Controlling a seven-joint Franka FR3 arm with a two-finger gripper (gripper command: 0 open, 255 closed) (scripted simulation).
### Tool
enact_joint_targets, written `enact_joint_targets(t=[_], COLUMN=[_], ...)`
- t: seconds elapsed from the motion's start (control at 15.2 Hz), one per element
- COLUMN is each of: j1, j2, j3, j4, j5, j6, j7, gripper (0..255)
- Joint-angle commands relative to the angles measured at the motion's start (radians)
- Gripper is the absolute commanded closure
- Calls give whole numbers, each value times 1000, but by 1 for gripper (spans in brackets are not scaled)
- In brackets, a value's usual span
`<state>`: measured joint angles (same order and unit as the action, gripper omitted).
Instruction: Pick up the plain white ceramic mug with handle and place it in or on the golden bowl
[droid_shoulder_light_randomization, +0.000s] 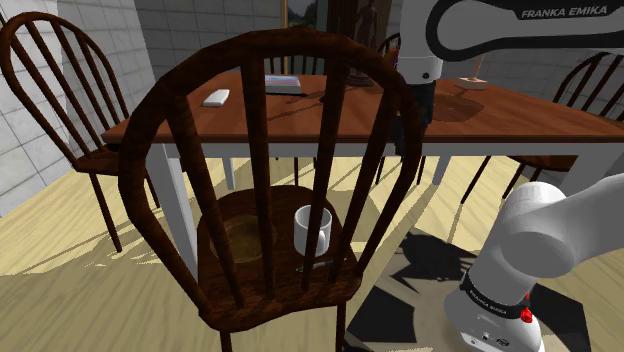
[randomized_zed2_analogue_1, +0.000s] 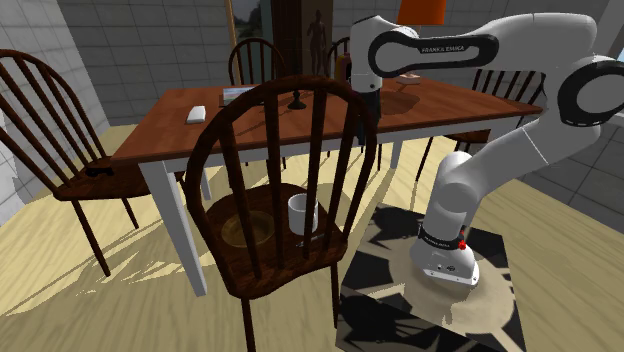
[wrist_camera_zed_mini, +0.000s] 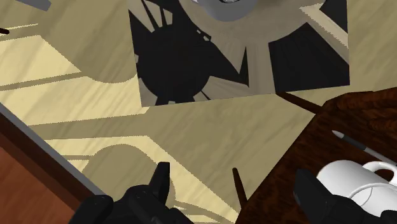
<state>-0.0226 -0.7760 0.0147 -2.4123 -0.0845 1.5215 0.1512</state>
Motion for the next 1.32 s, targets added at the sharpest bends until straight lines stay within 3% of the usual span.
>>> enact_joint_targets(t=[0.0, 0.66, 1.25], j1=[0, 70, 128], j2=[0, 244, 532], j3=[0, 58, 115], j4=[0, -53, 7], j5=[0, 98, 165], j6=[0, 308, 555], j7=[0, 38, 53], gripper=[0, 0, 0])
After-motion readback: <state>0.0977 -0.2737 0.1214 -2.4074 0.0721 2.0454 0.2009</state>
